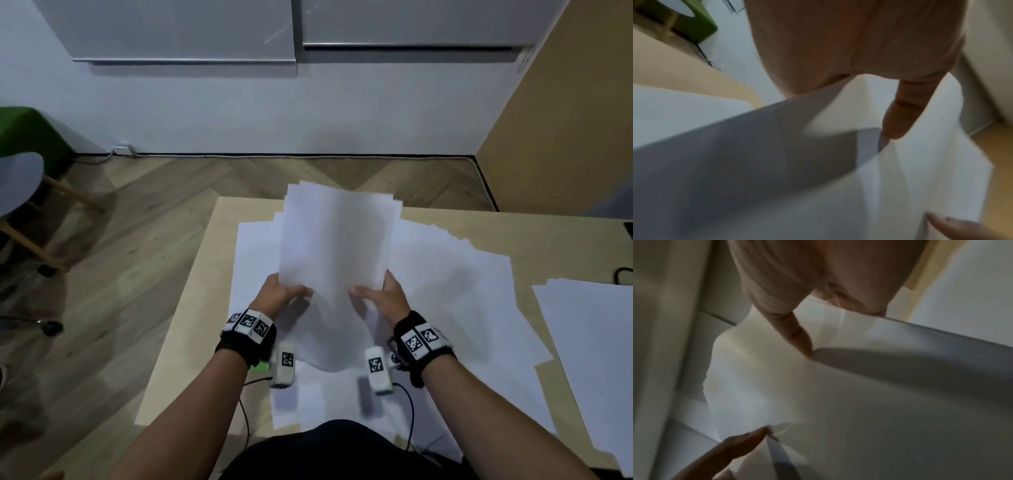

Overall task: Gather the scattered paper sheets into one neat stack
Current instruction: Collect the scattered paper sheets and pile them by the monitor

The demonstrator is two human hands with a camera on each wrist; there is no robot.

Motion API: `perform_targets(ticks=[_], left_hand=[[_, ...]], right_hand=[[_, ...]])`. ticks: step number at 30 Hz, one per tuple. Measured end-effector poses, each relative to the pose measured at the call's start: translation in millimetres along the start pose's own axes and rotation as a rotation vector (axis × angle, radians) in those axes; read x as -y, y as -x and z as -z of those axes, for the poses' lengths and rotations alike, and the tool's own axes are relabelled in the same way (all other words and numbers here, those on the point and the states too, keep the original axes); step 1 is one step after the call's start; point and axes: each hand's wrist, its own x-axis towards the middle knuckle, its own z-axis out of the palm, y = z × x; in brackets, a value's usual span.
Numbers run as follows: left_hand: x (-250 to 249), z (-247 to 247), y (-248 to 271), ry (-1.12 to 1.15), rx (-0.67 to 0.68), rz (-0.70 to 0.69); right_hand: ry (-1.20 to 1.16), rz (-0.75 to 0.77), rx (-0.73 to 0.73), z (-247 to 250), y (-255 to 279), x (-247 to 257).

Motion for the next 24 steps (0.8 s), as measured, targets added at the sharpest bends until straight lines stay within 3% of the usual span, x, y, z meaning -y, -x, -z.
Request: perform_targets(ticks=[4, 8, 10, 16, 24], left_hand=[[-34.7, -2.3, -3.3, 0.047, -0.060, -0.155], [-57.8, -2.2, -1.8, 0.096, -0.044, -0.325], [-52.9, -5.4, -3.4, 0.112, -0.035, -0.323], [-16.4, -27.6, -8.5, 0.028, -0.104, -0.222], [-12.9, -33.4, -10.0, 0.090, -0.136, -0.200]], right_hand=[[0.027, 0.334, -0.191, 1.6, 4.6, 51.2], [0.023, 0.573, -0.215, 12.0, 20.3, 75.2], [0.059, 0.568, -0.221, 14.3, 22.4, 65.8], [0.139, 0.316, -0.251, 16.4, 4.2, 15.3], [0.081, 0.388, -0.309, 20.4, 0.3, 17.8]])
